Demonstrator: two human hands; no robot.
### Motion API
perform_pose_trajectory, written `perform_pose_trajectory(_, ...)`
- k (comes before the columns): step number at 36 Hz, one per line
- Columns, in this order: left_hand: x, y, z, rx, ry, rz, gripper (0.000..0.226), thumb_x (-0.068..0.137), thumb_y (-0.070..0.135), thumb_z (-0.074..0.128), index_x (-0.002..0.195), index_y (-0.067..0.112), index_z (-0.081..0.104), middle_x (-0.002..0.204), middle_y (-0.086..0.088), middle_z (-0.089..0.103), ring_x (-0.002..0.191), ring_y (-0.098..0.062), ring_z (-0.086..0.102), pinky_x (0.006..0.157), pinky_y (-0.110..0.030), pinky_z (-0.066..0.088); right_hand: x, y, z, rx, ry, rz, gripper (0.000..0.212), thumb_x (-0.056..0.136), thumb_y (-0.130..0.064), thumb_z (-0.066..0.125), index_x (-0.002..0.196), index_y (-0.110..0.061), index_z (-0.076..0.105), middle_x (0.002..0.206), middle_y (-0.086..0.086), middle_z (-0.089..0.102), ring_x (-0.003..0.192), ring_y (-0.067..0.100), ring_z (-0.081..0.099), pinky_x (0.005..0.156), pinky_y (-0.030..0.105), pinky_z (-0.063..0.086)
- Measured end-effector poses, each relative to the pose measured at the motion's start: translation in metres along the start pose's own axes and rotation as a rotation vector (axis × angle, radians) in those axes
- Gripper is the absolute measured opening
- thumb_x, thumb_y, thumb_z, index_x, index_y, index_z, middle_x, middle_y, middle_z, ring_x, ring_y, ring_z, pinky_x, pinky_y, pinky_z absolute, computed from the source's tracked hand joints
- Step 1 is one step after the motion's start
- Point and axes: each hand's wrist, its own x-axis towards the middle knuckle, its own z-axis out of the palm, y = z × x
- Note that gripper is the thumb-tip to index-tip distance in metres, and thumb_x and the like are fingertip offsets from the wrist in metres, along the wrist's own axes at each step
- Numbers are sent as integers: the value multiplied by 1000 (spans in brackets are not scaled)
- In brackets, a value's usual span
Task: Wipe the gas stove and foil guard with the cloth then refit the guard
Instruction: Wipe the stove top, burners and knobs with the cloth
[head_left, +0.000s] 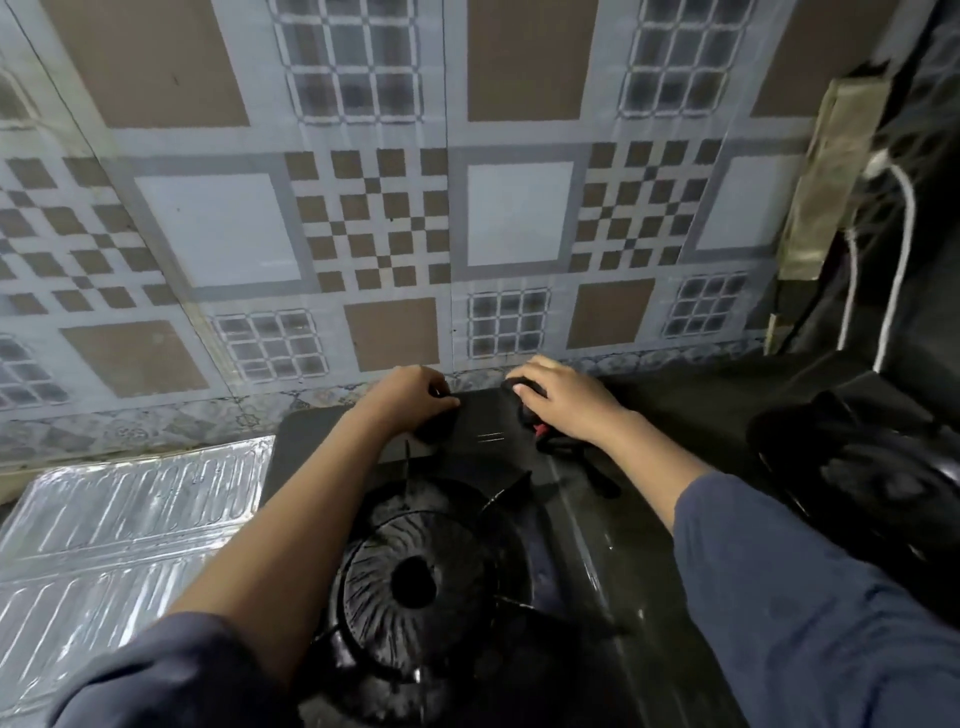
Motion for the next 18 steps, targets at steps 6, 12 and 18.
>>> perform_pose_trajectory(6,17,36,12,-14,-37,24,31,89,34,57,109,11,64,115,-10,64,104,-24,57,83,-30,43,-14,30,-14,-16,21,54,32,97,-38,34,125,-30,49,130,-6,45,111,22,52,79,37,46)
perform_pose_trajectory(12,35,75,27,9,-53,45,33,88,34,59,110,10,64,116,-12,63,106,-26,57,88,-35,46,-25,65,-30,-54,24,121,35,98,-38,32,129,-28,47,135,-5,42,115,22,50,80,35,43)
perform_pose_trajectory(18,50,112,45,-13,-37,43,31,89,33,57,110,12,63,114,-10,63,103,-24,58,87,-34,47,-34,98,-46,-64,-14,166,35,99,-38,30,129,-30,44,137,-6,40,119,23,47,89,40,45)
